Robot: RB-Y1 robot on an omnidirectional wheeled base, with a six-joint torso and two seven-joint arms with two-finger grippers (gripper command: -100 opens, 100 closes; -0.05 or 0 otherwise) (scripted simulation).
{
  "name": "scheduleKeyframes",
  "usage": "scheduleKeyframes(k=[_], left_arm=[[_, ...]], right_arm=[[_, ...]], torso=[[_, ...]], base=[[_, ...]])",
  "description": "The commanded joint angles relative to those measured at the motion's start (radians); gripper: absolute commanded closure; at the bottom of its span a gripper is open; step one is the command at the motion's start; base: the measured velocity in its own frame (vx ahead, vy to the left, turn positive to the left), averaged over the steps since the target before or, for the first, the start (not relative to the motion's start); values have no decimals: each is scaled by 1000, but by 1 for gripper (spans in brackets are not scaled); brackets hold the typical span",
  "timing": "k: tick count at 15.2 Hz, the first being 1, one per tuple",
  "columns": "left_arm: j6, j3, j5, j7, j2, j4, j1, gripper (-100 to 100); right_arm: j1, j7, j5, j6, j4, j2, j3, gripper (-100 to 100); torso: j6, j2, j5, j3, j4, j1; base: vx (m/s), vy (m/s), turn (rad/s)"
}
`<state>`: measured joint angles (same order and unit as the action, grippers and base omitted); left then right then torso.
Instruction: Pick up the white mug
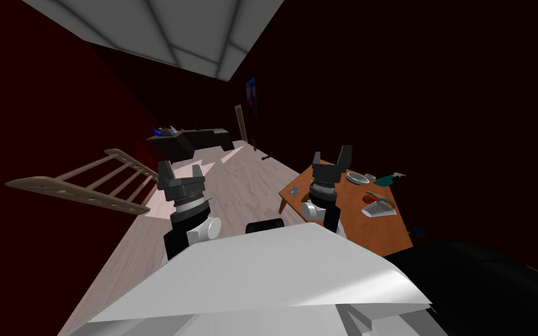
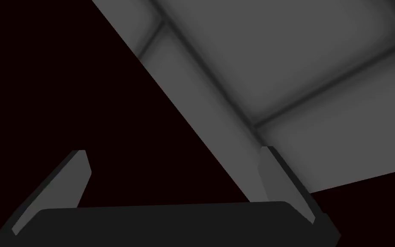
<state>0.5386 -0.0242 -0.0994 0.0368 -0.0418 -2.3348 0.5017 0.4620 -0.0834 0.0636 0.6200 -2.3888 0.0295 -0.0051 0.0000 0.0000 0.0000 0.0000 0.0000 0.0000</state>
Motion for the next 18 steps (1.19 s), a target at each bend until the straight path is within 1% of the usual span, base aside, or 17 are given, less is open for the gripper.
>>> scheduleKeyframes(k=[1, 2, 3, 5, 6, 8, 9, 10, 11, 12, 13, 14, 15, 16, 17, 18], left_arm=[[0, 0, 0, 0, 0, 0, 0, 0], [0, 0, 0, 0, 0, 0, 0, 0], [0, 0, 0, 0, 0, 0, 0, 0], [0, 0, 0, 0, 0, 0, 0, 0], [0, 0, 0, 0, 0, 0, 0, 0], [0, 0, 0, 0, 0, 0, 0, 0], [0, 0, 0, 0, 0, 0, 0, 0], [0, 0, 0, 0, 0, 0, 0, 0], [0, 0, 0, 0, 0, 0, 0, 0], [0, 0, 0, 0, 0, 0, 0, 0], [0, 0, 0, 0, 0, 0, 0, 0], [0, 0, 0, 0, 0, 0, 0, 0], [0, 0, 0, 0, 0, 0, 0, 0], [0, 0, 0, 0, 0, 0, 0, 0], [0, 0, 0, 0, 0, 0, 0, 0], [0, 0, 0, 0, 0, 0, 0, 0]], right_arm=[[-1, 7, 4, -16, 8, -38, -4, -100], [-3, 14, 8, -33, 17, -63, -9, -100], [-3, 14, 8, -33, 17, -66, -9, -100], [-7, 35, 19, -81, 41, -119, -22, -100], [-7, 35, 19, -81, 41, -123, -22, -100], [-12, 64, 36, -136, 75, -177, -41, -100], [-12, 64, 36, -149, 75, -177, -41, -100], [-16, 81, 45, -180, 95, -202, -53, -100], [-16, 81, 45, -190, 95, -202, -53, -100], [-19, 99, 56, -217, 116, -227, -65, -100], [-19, 99, 56, -232, 116, -227, -65, -100], [-19, 99, 56, -235, 116, -227, -65, -100], [-23, 120, 68, -266, 140, -250, -78, -100], [-23, 120, 68, -283, 140, -250, -78, -100], [-23, 120, 68, -284, 140, -250, -78, -100], [-28, 142, 81, -321, 165, -273, -93, -100]], torso=[[0, 0, 0, 0, 0, 0], [0, 0, 0, 0, 0, 0], [0, -1, 0, 0, 0, 0], [0, -2, 0, -1, 0, 1], [0, -2, 0, -1, -1, 1], [0, -3, 0, -2, -1, 2], [0, -4, 1, -2, -1, 3], [0, -4, 1, -2, -1, 3], [0, -4, 1, -2, -1, 4], [0, -3, 1, -2, -1, 4], [0, -4, 1, -2, -1, 3], [0, -4, 1, -2, -1, 3], [0, -3, 1, -2, -1, 2], [0, -3, 0, -2, -1, 2], [0, -3, 1, -2, -1, 2], [0, -3, 0, -2, -1, 2]], base=[[6, 7, -12], [15, 19, -26], [20, 21, -23], [32, 29, -31], [36, 35, -32], [46, 47, -50], [49, 59, -37], [46, 63, -39], [38, 58, -32], [41, 47, -43], [40, 39, -37], [26, 26, -10], [30, 35, -35], [34, 39, -38], [27, 26, -12], [35, 40, -32]])
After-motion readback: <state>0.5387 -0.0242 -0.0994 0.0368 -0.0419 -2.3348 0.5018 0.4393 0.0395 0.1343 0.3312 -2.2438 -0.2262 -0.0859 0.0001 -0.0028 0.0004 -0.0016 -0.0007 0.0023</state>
